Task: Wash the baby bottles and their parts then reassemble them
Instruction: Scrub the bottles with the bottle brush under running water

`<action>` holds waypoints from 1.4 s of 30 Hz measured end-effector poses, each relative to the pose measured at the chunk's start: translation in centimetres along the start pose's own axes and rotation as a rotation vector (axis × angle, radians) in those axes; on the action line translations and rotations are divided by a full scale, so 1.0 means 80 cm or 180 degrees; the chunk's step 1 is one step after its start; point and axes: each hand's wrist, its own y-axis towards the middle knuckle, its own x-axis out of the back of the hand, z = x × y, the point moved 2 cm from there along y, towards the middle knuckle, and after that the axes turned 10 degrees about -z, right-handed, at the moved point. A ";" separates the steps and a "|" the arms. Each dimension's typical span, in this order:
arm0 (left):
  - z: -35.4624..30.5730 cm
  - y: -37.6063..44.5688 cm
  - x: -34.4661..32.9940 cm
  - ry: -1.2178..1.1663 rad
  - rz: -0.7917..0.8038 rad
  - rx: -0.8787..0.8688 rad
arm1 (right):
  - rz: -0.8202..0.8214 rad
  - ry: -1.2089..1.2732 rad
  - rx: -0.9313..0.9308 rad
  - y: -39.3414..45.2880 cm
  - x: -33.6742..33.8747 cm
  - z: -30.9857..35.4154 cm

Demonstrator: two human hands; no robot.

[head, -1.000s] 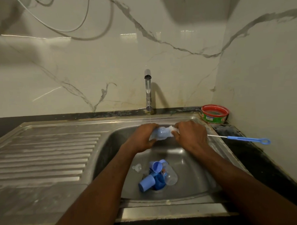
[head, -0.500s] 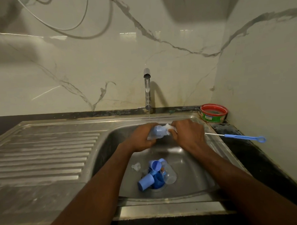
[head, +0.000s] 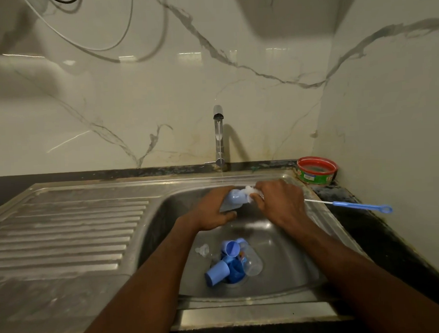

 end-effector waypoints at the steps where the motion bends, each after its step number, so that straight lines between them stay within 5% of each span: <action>1: -0.001 0.003 0.003 0.0098 -0.0104 -0.0034 | 0.0001 -0.0019 -0.0054 -0.001 0.000 -0.001; 6: 0.002 0.009 0.022 0.0890 -0.0552 -0.0233 | 0.0223 0.0109 0.0574 -0.004 -0.001 0.013; 9: 0.012 0.006 0.013 0.1094 -0.0410 -0.0181 | 0.0162 0.0021 0.1053 -0.007 0.009 0.025; 14: 0.003 0.001 -0.001 0.0287 0.0227 0.0100 | 0.0060 -0.0099 0.0492 -0.004 0.008 0.021; 18: -0.007 0.007 0.012 0.0367 0.0034 -0.0075 | 0.0042 -0.0059 0.0104 -0.004 0.003 0.012; 25: 0.001 0.005 0.013 0.0833 -0.0441 -0.0533 | 0.0292 0.0305 0.0730 -0.014 0.006 0.020; 32: 0.004 0.004 -0.003 0.0527 0.0318 0.0085 | -0.0034 0.0065 0.0341 -0.011 0.001 0.022; 38: -0.004 0.007 0.020 0.0531 0.0105 -0.0190 | 0.0078 -0.0035 0.0114 -0.009 0.001 0.021; 42: 0.001 0.005 0.023 0.0765 -0.0174 -0.0318 | 0.0221 -0.0031 0.0737 -0.011 0.007 0.027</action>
